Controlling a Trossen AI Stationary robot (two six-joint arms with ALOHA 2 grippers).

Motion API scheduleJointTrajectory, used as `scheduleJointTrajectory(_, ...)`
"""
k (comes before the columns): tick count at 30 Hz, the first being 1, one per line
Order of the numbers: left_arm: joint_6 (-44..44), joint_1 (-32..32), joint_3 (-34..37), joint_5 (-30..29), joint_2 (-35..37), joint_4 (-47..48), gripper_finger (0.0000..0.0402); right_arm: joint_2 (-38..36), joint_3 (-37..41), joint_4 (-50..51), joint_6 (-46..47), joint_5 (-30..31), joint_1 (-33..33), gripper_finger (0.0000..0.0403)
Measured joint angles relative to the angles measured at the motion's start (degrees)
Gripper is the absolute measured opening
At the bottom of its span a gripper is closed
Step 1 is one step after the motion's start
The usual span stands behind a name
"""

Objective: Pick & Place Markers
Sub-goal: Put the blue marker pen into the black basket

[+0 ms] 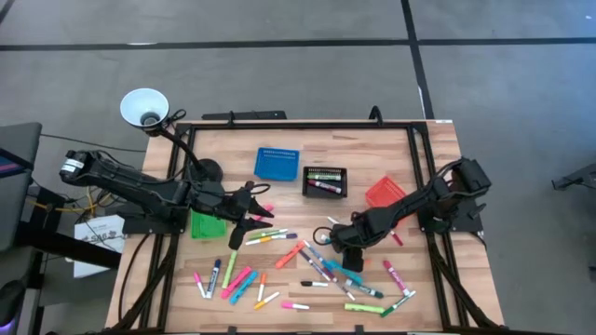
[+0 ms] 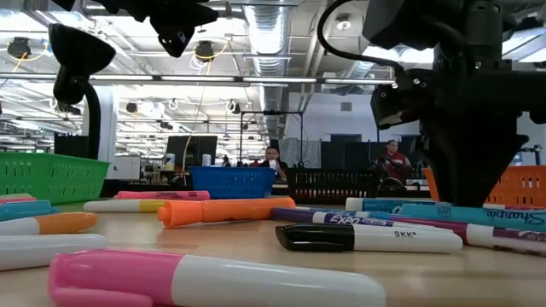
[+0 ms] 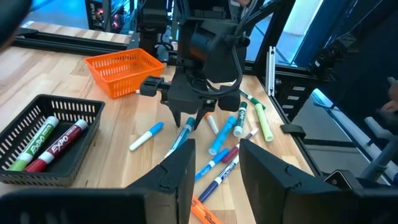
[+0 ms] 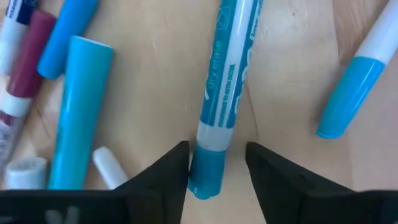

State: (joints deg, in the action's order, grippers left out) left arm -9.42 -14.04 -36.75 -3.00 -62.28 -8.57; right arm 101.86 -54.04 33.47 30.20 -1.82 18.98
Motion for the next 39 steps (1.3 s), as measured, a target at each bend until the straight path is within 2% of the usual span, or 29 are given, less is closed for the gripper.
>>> scheduleJointTrajectory(8, 0.5, 0.0, 0.0, 0.0, 0.0, 0.0, 0.0120, -4.1, -0.4, -1.8, -0.2, 2.0, -0.4, 0.0043)
scheduleJointTrajectory(12, 0.5, 0.0, 0.0, 0.0, 0.0, 0.0, 0.0120, -8.9, -3.8, -1.6, -0.7, 3.1, -2.1, 0.0043)
scheduleJointTrajectory(14, 0.6, 0.0, 0.0, 0.0, 0.0, 0.0, 0.0120, -11.2, -5.4, -0.4, -1.7, 6.4, -3.4, 0.0051)
scheduleJointTrajectory(18, 0.6, 0.0, 0.0, 0.0, 0.0, 0.0, 0.0120, -14.8, -9.2, 1.7, -14.8, 15.0, -7.3, 0.0075)
scheduleJointTrajectory(21, 0.6, 0.0, 0.0, 0.0, 0.0, 0.0, 0.0120, -14.7, -10.5, 5.1, -26.0, 17.2, -12.1, 0.0072)
scheduleJointTrajectory(27, 0.2, 0.0, 0.0, 0.0, 0.0, 0.0, 0.0120, -9.5, -11.0, 9.0, -35.7, 17.1, -23.8, 0.0057)
scheduleJointTrajectory(30, 0.2, 0.0, 0.0, 0.0, 0.0, 0.0, 0.0120, -6.2, -11.0, 11.2, -38.7, 14.3, -27.5, 0.0063)
scheduleJointTrajectory(34, 0.2, 0.0, 0.0, 0.0, 0.0, 0.0, 0.0120, -1.7, -11.1, 11.5, -39.7, 12.2, -30.1, 0.0071)
scheduleJointTrajectory(39, 0.2, 0.0, 0.0, 0.0, 0.0, 0.0, 0.0120, 1.7, -14.1, 11.3, -41.1, 11.0, -30.3, 0.0080)
